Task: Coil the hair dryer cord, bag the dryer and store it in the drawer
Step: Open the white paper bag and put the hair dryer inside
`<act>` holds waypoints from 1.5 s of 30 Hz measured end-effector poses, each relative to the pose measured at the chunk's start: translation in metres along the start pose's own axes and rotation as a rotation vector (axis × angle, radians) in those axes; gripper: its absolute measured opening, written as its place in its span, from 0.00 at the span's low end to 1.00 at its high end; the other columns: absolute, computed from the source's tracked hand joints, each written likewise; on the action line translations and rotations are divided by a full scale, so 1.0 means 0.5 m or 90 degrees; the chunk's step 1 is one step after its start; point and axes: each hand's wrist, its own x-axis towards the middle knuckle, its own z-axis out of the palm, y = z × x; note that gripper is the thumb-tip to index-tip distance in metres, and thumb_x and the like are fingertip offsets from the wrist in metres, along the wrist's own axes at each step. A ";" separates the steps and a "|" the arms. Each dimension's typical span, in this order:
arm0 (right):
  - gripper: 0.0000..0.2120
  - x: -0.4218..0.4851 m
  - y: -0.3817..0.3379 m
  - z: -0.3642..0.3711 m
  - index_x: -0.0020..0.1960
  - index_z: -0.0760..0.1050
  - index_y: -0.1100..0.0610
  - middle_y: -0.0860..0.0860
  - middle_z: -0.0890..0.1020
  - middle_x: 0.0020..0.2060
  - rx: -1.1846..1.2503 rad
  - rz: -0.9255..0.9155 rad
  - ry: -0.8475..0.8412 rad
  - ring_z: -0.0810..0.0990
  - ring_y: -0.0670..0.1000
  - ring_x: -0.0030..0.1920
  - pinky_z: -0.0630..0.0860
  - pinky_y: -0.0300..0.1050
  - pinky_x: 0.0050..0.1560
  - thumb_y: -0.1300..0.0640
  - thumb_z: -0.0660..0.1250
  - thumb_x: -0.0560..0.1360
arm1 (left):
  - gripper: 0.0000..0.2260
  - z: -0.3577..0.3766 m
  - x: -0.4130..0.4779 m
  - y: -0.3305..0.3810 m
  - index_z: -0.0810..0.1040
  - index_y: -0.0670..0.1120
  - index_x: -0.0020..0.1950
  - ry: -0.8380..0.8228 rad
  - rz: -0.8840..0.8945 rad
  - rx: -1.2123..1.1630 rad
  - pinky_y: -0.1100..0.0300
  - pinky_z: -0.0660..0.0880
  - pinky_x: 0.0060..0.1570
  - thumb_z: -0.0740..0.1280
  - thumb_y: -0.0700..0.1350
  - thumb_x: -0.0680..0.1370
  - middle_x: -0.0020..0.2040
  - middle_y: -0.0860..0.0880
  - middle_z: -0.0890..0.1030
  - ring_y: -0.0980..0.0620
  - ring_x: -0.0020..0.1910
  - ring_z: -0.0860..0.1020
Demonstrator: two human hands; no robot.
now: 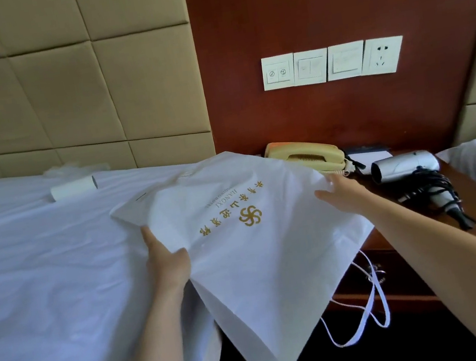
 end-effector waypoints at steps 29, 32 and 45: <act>0.08 0.045 -0.077 -0.058 0.48 0.68 0.58 0.53 0.73 0.35 0.295 -0.099 0.274 0.71 0.55 0.35 0.66 0.48 0.34 0.53 0.57 0.77 | 0.37 0.070 0.067 0.054 0.47 0.48 0.78 0.086 0.162 0.066 0.52 0.58 0.69 0.66 0.44 0.76 0.77 0.42 0.55 0.43 0.74 0.59; 0.13 0.041 -0.057 -0.041 0.60 0.69 0.56 0.55 0.76 0.49 0.305 -0.044 0.245 0.74 0.57 0.45 0.69 0.46 0.41 0.56 0.61 0.77 | 0.36 0.103 0.043 0.046 0.45 0.52 0.78 -0.021 0.138 0.412 0.46 0.49 0.71 0.62 0.56 0.77 0.79 0.43 0.43 0.44 0.77 0.45; 0.09 0.014 0.001 -0.034 0.33 0.75 0.62 0.51 0.72 0.28 0.199 -0.153 0.086 0.67 0.48 0.31 0.61 0.43 0.33 0.65 0.64 0.72 | 0.28 0.271 -0.082 0.065 0.44 0.57 0.78 -0.419 0.299 0.486 0.44 0.43 0.73 0.51 0.59 0.81 0.79 0.51 0.44 0.49 0.78 0.42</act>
